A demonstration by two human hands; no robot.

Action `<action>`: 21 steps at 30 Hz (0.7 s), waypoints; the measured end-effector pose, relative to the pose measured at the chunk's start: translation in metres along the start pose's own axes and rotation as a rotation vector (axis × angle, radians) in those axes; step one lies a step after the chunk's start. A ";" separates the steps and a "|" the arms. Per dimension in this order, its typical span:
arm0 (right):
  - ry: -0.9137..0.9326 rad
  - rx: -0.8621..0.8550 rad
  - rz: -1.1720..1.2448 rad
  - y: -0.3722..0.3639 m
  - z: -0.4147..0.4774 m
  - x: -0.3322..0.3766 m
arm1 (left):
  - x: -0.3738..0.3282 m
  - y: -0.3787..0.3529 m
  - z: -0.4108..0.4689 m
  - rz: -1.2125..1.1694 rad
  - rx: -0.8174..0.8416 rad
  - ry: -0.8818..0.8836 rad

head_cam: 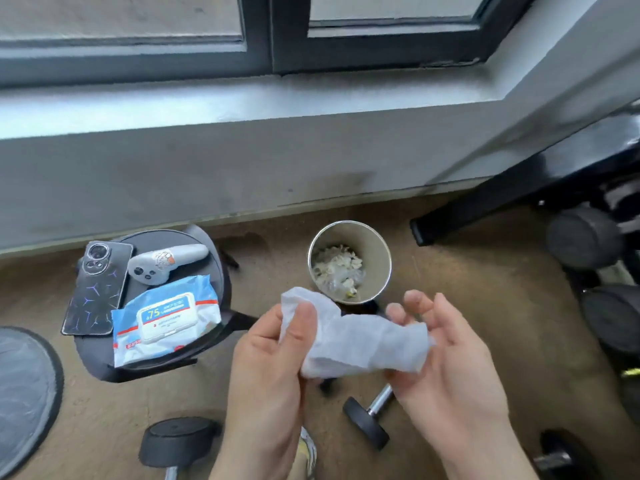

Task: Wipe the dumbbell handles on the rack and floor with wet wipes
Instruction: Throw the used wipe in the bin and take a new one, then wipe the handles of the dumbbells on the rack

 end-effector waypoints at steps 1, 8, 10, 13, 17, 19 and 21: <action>-0.024 0.075 -0.003 0.010 -0.017 0.011 | 0.001 -0.017 -0.015 0.050 0.033 -0.016; 0.465 0.196 -0.966 0.097 -0.196 0.124 | 0.013 -0.148 -0.163 0.349 0.250 -0.115; 0.623 -0.008 -0.880 0.138 -0.255 0.159 | 0.025 -0.183 -0.211 0.444 0.318 -0.134; 0.657 -0.098 -0.586 0.204 -0.328 0.185 | 0.055 -0.236 -0.286 0.510 0.543 -0.052; 0.587 -0.117 -0.184 0.270 -0.403 0.194 | 0.079 -0.282 -0.377 0.494 0.759 0.041; 0.579 -0.156 -0.025 0.295 -0.437 0.195 | 0.077 -0.304 -0.418 0.614 0.943 -0.111; 0.634 -0.266 0.008 0.316 -0.469 0.197 | 0.079 -0.317 -0.450 0.679 1.089 -0.203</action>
Point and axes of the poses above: each hand's wrist, its own z-axis towards the middle knuckle, its own y-axis out of the back of the hand, x = y × z, the point moved 8 cm from there along z, towards the middle knuckle, and after that the axes turned 3 degrees about z, right-handed, at the moved point
